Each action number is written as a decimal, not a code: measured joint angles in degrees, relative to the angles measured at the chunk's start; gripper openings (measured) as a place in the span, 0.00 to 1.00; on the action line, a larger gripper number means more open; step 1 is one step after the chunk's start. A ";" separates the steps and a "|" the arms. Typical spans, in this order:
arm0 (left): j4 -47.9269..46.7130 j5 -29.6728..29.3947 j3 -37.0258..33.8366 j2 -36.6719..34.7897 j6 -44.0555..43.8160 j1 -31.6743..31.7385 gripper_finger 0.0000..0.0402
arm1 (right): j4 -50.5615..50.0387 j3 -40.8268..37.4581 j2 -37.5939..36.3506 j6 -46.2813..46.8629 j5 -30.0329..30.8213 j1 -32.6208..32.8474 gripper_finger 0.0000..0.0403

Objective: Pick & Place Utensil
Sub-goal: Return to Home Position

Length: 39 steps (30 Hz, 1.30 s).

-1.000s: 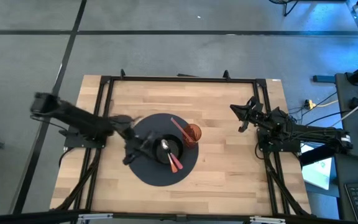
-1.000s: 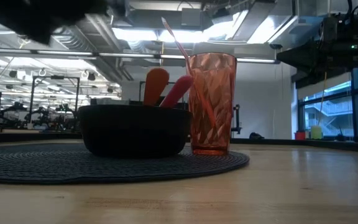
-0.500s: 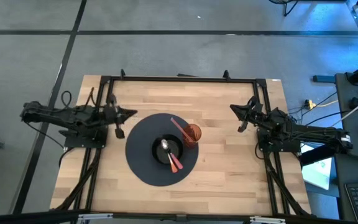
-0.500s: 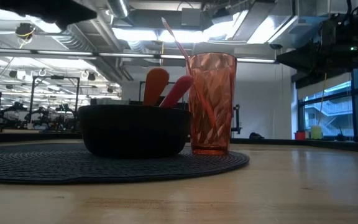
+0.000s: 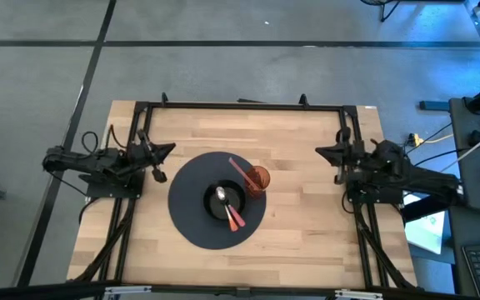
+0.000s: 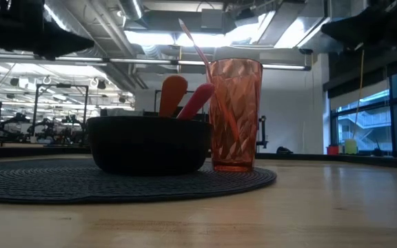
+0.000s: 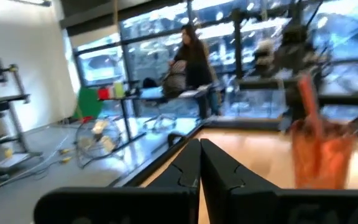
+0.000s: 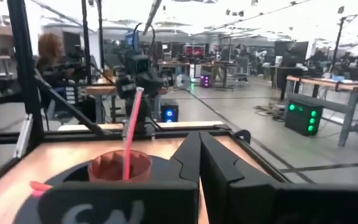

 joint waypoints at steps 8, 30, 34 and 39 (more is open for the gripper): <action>3.39 1.06 -1.69 -0.01 2.18 0.02 0.01 | -3.53 -6.40 -8.91 6.47 -2.51 -0.07 0.00; 5.73 10.38 -5.81 -0.02 5.13 0.00 0.01 | 3.26 -11.40 -8.75 7.80 3.06 -0.07 0.06; 5.58 9.49 -5.81 -0.02 5.92 0.00 0.01 | 3.24 -11.40 -8.75 7.70 3.06 -0.07 0.08; 4.93 9.47 -5.81 -0.02 5.97 0.00 0.01 | 3.24 -11.40 -8.75 7.73 3.06 -0.07 0.08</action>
